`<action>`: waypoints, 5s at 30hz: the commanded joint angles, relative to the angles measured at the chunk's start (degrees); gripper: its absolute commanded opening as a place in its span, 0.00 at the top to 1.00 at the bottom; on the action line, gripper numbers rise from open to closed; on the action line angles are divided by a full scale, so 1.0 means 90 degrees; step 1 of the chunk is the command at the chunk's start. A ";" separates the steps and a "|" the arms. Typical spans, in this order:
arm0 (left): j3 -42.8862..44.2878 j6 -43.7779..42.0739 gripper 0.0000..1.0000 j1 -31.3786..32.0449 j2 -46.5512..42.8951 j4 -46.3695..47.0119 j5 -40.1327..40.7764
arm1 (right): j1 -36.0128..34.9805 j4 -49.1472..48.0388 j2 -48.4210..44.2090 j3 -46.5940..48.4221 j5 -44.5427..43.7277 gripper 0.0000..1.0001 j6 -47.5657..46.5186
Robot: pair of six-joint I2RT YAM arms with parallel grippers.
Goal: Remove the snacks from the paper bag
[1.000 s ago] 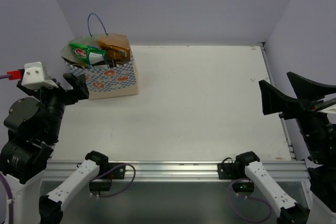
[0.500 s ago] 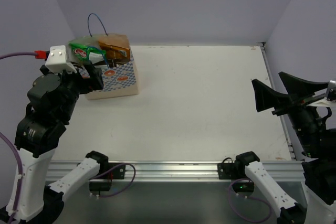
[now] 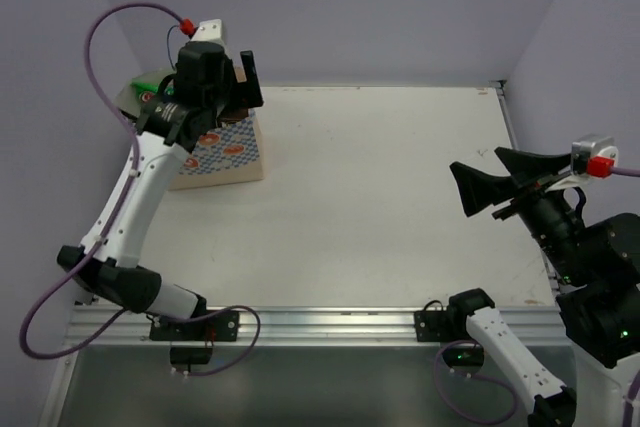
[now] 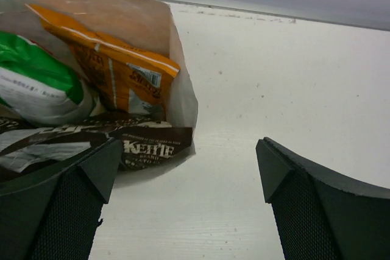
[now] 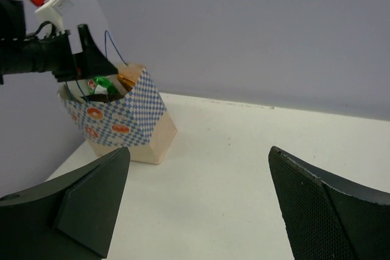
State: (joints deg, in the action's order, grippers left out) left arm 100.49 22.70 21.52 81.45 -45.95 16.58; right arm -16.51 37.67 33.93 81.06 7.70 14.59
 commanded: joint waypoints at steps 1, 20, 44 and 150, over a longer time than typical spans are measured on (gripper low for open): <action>0.0553 0.0252 0.00 0.0041 0.0548 0.0135 -0.0045 | -0.0030 0.0287 -0.0098 -0.0177 0.0286 0.01 0.0127; 0.0827 -0.0002 0.28 0.0041 0.2248 -0.0031 0.0082 | -0.0021 0.0434 -0.0460 -0.0676 0.0081 0.01 0.0146; 0.1568 -0.0959 0.80 0.0265 0.3147 0.0301 0.0258 | -0.0030 0.0580 -0.0499 -0.0705 0.0257 0.01 -0.0019; -0.1886 0.2028 0.11 0.3049 -0.1560 0.0908 0.1137 | -0.0030 0.0854 0.1337 -0.0813 0.0658 0.01 0.0273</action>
State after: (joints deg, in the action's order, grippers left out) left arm 86.11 35.53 49.04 69.25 -32.16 19.05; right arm -16.56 47.94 46.04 72.88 11.97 17.91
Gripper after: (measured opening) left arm 0.897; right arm 0.990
